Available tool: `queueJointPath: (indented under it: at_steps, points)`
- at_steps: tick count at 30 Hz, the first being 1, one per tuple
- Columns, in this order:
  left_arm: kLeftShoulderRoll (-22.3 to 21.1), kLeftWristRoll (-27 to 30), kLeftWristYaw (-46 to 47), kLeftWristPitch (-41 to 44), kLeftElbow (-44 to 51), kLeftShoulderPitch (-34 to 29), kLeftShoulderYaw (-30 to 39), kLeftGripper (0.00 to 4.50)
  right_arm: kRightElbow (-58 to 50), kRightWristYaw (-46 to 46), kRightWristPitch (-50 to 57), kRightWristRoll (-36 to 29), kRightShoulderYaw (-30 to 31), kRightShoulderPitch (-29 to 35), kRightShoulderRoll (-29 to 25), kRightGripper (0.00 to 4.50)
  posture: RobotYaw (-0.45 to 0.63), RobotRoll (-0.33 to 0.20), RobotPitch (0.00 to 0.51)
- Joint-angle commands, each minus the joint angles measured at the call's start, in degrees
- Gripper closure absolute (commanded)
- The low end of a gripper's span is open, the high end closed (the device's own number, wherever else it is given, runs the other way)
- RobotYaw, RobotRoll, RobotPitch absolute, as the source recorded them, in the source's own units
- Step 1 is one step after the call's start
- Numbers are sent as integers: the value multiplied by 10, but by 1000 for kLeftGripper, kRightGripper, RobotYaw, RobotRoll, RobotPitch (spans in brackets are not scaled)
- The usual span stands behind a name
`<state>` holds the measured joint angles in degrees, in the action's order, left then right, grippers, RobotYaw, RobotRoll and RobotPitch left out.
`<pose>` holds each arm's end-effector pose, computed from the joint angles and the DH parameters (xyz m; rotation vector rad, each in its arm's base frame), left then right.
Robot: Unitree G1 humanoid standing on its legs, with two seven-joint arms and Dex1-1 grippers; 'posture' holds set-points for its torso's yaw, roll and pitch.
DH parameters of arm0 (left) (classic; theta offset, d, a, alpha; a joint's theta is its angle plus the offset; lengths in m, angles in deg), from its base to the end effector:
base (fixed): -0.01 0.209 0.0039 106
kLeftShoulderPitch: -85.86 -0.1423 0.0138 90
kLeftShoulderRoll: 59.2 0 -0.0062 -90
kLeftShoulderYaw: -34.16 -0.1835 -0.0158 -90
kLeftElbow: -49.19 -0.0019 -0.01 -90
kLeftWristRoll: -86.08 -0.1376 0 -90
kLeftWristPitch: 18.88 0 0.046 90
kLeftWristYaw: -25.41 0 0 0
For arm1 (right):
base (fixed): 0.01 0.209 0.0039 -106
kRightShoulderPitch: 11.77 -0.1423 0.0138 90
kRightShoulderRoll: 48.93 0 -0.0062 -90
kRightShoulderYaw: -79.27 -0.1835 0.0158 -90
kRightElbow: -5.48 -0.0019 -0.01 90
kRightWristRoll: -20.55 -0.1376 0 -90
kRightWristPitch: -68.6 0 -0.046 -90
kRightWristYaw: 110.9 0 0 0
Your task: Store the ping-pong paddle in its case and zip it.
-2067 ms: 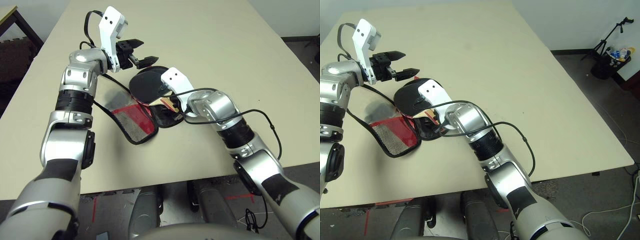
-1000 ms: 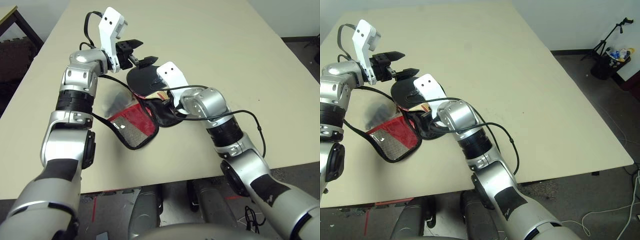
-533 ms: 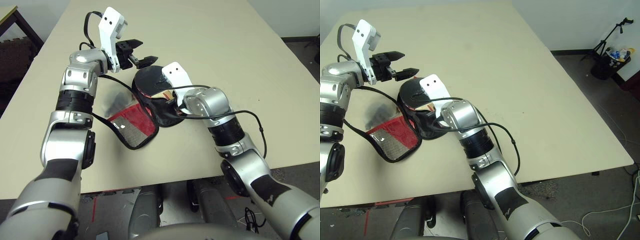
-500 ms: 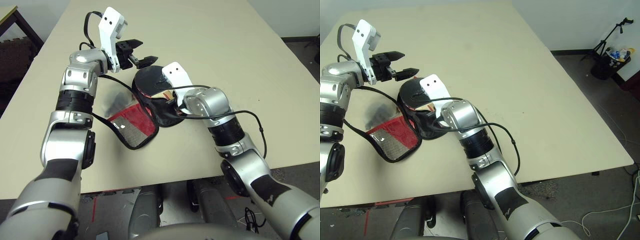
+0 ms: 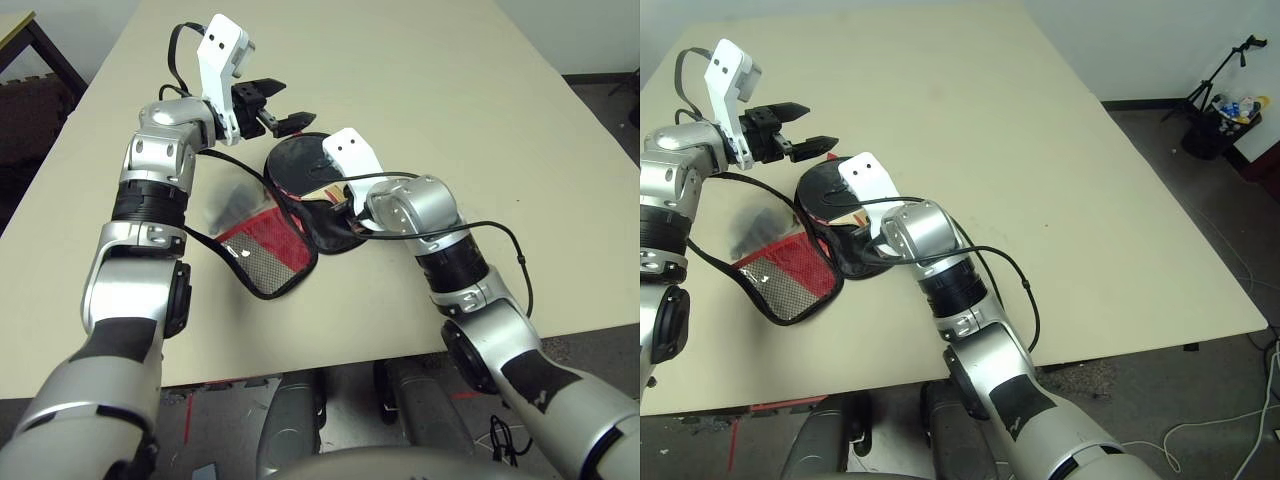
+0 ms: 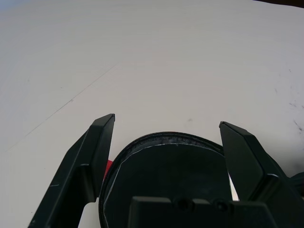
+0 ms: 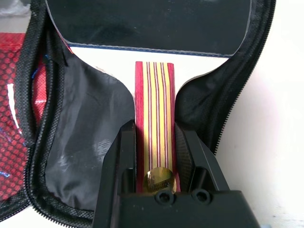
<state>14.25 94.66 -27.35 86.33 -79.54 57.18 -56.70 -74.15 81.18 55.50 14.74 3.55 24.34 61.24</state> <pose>0.3486 0.2334 0.2506 0.3532 -0.0123 -0.7451 0.2919 -0.0269 0.1865 -0.2723 0.6478 0.6313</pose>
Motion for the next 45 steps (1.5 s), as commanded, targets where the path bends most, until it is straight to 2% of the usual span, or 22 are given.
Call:
queueJointPath:
  at_steps: [1, 6, 9, 14, 19, 26, 33, 37, 40, 45]
  points:
    - [-2, -1, 0, -1, -1, -5, 6, 0, -7, 17, -1, -17, 10, 6, 11, 2377, -88, 0, 158]
    - [-3, -1, 1, -5, -3, -3, 9, 0, -10, 28, -6, -26, 2, 4, 7, 842, -86, 0, 156]
    - [-11, -5, 8, -12, -12, 5, 14, 0, -23, 39, -28, -36, -25, -1, -5, 16, -79, 0, 153]
    - [-48, -17, 39, -43, -68, 32, 32, 0, -49, 73, -138, -59, -77, 13, -46, 16, -72, 0, 151]
    - [-122, -36, 77, -95, -178, 49, 56, 0, -48, 152, -307, -59, -98, 67, -137, 16, -69, 0, 146]
    - [-198, -41, 77, -129, -246, -4, 79, 0, -15, 210, -411, -55, -109, 112, -215, 16, -55, 0, 142]
    - [-255, -32, 76, -127, -266, -87, 108, 0, -15, 225, -416, -65, -119, 131, -241, 16, -34, 0, 144]
    - [-263, -19, 29, -90, -234, -139, 115, 0, -25, 233, -400, -81, -129, 138, -244, 16, -17, 0, 146]
    - [-254, 3, -24, -26, -174, -168, 111, 0, -27, 237, -383, -89, -132, 139, -248, 16, -8, 0, 144]
    - [-228, 58, -102, 153, 46, -228, 79, 0, -30, 250, -364, -94, -130, 145, -261, 16, -10, 0, 145]
